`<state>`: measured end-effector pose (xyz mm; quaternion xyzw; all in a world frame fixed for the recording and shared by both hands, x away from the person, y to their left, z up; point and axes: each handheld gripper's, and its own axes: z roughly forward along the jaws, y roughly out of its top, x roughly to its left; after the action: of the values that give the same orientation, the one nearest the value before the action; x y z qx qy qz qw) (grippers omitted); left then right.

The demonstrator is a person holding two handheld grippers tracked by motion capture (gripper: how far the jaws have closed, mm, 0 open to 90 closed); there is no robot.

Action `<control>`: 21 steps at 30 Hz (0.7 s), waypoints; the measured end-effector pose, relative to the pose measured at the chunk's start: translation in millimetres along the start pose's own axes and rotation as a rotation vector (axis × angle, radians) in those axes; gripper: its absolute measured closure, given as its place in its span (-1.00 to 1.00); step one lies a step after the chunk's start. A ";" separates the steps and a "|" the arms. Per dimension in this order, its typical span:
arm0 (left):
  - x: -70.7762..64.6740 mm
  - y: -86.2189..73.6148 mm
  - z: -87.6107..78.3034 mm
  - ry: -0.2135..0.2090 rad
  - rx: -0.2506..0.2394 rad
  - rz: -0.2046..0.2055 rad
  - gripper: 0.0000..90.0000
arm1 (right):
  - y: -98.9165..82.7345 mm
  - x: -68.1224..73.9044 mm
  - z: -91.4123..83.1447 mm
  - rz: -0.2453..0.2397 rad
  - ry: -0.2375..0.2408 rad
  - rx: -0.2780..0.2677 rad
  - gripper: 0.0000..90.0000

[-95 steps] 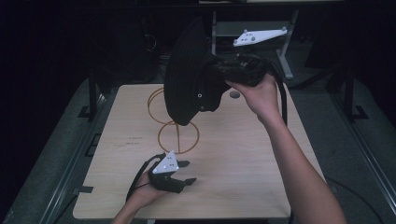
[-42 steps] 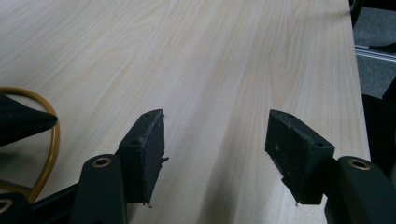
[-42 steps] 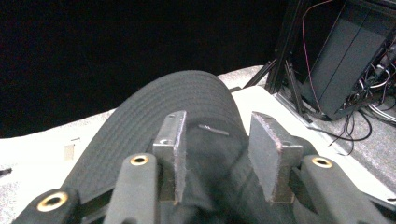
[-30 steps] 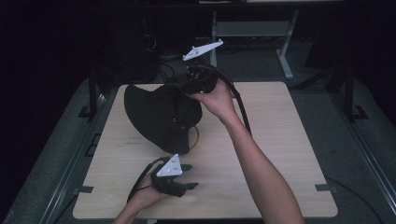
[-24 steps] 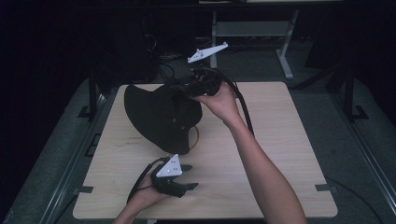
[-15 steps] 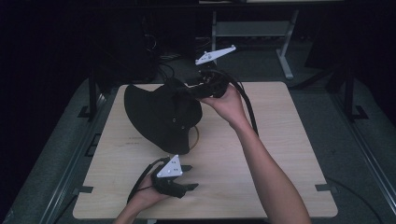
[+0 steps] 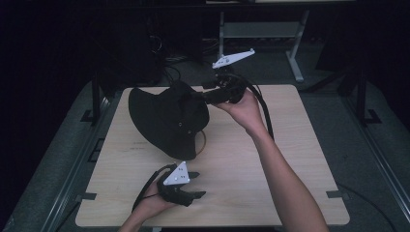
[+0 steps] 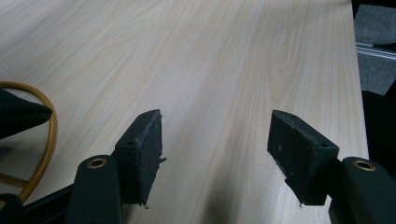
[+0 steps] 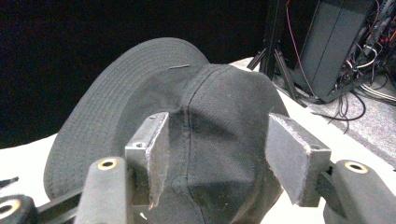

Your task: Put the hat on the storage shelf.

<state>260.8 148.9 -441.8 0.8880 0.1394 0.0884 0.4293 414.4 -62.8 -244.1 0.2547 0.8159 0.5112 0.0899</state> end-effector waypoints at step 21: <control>-1.8 -0.6 2.0 0.002 -0.009 -0.017 -0.28 | -17.8 -12.2 -19.9 0.029 -0.017 0.003 -0.30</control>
<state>259.5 147.2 -443.7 0.8846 0.1471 0.0861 0.4340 410.9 -90.9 -252.1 0.2711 0.8122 0.5089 0.0890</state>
